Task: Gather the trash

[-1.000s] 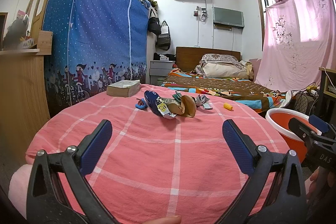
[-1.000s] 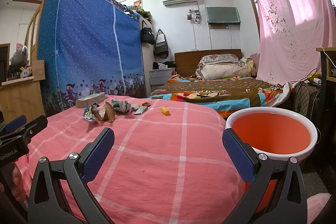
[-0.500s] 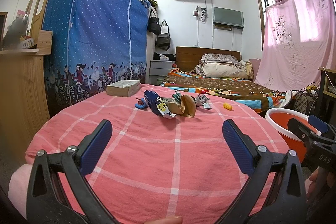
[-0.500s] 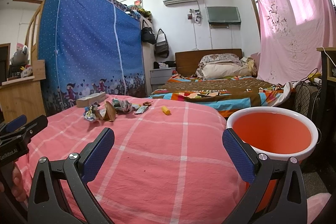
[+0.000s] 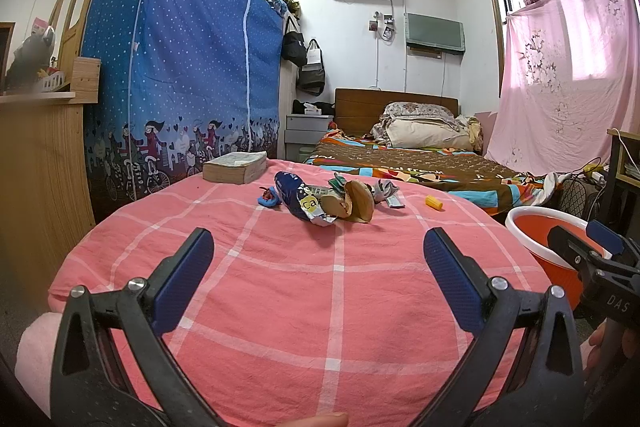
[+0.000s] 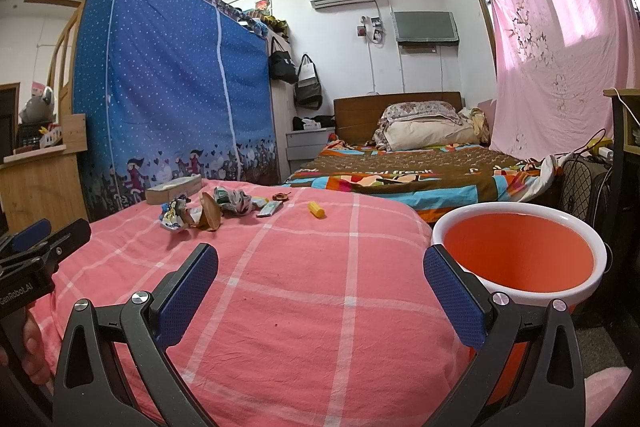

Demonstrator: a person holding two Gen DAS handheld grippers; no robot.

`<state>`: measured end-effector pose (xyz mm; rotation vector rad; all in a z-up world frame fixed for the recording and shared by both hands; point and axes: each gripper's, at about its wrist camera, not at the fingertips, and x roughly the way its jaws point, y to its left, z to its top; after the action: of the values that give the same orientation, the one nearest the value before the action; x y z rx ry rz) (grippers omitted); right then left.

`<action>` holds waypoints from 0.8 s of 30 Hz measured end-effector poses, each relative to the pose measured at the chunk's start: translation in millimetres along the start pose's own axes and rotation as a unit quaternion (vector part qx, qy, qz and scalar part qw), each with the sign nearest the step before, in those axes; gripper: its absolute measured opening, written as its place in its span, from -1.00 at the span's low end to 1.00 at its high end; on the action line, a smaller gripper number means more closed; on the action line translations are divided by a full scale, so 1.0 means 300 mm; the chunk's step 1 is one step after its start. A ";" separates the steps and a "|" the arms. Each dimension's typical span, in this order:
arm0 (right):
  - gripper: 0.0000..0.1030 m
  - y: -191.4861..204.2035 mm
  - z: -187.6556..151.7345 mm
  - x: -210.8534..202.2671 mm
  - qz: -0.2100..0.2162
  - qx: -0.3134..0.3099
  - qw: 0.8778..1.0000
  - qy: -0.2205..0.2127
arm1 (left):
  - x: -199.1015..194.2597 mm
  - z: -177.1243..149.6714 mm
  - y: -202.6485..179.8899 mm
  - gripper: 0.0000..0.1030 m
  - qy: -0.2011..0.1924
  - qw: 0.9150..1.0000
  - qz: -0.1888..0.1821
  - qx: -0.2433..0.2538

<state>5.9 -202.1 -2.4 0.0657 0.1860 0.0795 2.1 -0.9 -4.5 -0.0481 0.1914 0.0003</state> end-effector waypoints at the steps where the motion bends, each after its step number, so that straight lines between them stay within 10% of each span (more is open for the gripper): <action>1: 1.00 0.002 0.001 -0.002 0.000 0.000 1.000 0.000 | 0.000 0.000 0.000 1.00 0.000 1.000 0.000 0.000; 24: 1.00 0.008 -0.010 0.012 0.001 0.001 1.000 0.000 | 0.001 0.001 0.001 1.00 0.002 1.000 -0.001 -0.001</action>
<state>8.7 -199.1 -5.8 0.0670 0.1858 0.0811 2.5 -0.5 -4.4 -0.0503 0.1946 -0.0007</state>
